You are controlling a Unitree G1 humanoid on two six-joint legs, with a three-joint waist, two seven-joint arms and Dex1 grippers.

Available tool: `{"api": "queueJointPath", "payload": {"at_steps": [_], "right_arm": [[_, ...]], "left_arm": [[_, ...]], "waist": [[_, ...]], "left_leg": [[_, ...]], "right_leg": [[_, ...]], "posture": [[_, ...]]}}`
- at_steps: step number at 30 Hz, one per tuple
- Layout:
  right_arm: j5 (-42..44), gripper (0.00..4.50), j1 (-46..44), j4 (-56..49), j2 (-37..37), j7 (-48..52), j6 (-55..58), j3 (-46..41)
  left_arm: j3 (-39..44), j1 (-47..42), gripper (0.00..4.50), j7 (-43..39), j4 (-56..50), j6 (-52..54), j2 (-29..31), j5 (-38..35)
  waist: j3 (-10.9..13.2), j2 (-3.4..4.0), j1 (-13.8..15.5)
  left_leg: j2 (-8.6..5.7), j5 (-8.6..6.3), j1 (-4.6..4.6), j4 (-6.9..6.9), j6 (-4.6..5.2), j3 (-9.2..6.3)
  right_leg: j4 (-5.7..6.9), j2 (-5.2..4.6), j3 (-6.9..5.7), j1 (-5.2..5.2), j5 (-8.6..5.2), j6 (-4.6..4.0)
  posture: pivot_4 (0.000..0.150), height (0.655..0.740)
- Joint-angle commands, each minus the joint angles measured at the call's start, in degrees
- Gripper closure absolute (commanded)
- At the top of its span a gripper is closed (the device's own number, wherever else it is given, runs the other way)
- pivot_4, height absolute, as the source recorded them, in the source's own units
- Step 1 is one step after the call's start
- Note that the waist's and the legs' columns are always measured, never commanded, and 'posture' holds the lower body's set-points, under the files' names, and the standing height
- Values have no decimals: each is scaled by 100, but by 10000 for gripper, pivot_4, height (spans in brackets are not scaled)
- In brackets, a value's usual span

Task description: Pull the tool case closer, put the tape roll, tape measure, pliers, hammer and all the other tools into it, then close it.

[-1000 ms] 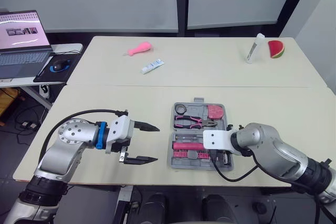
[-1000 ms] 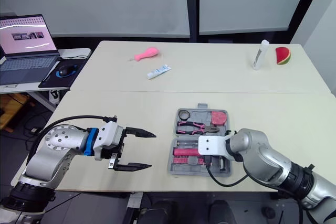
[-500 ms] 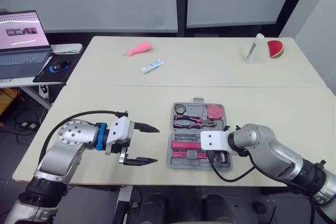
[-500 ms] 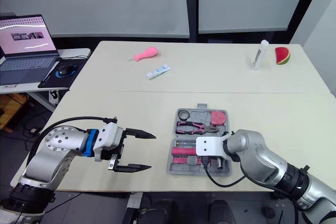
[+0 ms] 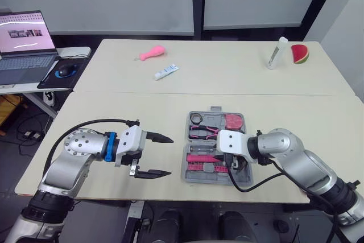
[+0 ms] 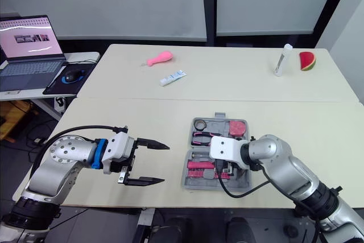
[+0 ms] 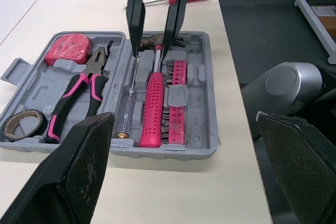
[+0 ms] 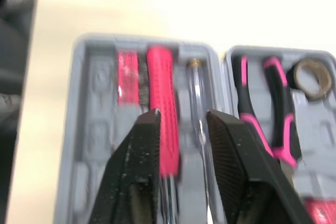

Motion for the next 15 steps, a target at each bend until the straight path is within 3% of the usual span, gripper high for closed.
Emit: {"api": "queueJointPath", "payload": {"at_steps": [1,5,15], "right_arm": [[421,38095,150,504,260,-92,-712,-469],[324,44404,316,1114,326,-38,-1610,-354],[-75,44766,386,2234,541,-140,-2307,-47]], "left_arm": [[-11,-103,0,-5,-12,-116,-22,31],[-12,-87,0,2,-41,-101,-32,36],[-11,-113,0,-9,-19,-69,-17,57]], "waist": [[0,-1,-1],[0,0,-7],[0,0,-10]], "left_leg": [[1,0,2,0,0,-1],[0,1,3,-1,-1,1],[1,2,4,0,-4,1]], "right_leg": [[0,1,-1,1,0,0],[0,1,1,0,0,0],[2,5,2,-1,0,0]], "posture": [[1500,7400],[1500,7400],[1500,7400]]}}
